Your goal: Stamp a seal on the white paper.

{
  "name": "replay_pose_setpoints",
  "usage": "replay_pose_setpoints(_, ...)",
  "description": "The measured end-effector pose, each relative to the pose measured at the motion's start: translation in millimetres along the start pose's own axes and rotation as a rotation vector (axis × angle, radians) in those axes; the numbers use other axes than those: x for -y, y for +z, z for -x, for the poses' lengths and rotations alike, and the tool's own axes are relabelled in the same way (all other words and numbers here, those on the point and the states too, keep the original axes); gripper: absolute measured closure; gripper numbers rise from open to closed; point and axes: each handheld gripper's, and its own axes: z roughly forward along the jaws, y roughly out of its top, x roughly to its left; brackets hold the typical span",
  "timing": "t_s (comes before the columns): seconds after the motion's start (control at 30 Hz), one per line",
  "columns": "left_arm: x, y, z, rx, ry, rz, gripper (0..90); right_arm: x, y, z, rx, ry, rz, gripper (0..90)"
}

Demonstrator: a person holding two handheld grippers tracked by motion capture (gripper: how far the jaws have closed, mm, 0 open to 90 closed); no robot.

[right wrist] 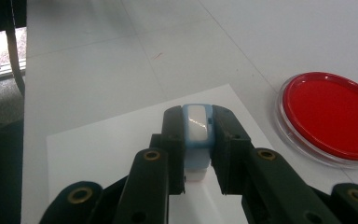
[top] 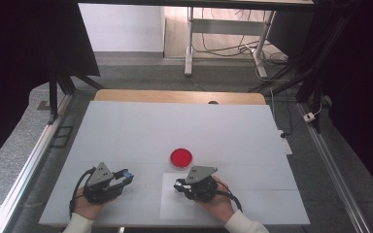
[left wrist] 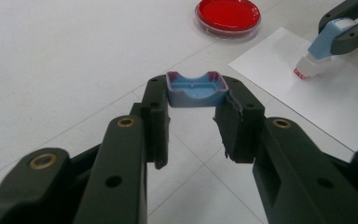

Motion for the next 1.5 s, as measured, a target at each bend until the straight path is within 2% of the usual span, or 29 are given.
replay_pose_setpoints(0.17,0.1,-0.2,-0.4,-0.002,-0.002,0.001,64.9,0.1,-0.6,1.5,-0.003,0.015,-0.004,75.1)
replay_pose_setpoints(0.4,0.3,-0.2,-0.7,-0.002,-0.003,0.002,64.9,-1.1,-2.9,2.0,-0.013,0.030,0.018,75.1)
replay_pose_setpoints(0.73,0.2,-0.2,-0.6,-0.002,-0.002,0.002,64.9,-2.6,-8.5,4.2,0.001,0.044,0.047,75.1)
replay_pose_setpoints(0.9,0.2,-0.1,-0.5,-0.001,-0.002,0.003,64.9,-3.8,-14.3,8.3,-0.003,0.095,0.088,75.1)
replay_pose_setpoints(1.5,0.3,0.4,-0.2,-0.001,-0.002,0.000,64.9,-6.6,-36.9,21.9,0.046,0.154,0.173,75.1)
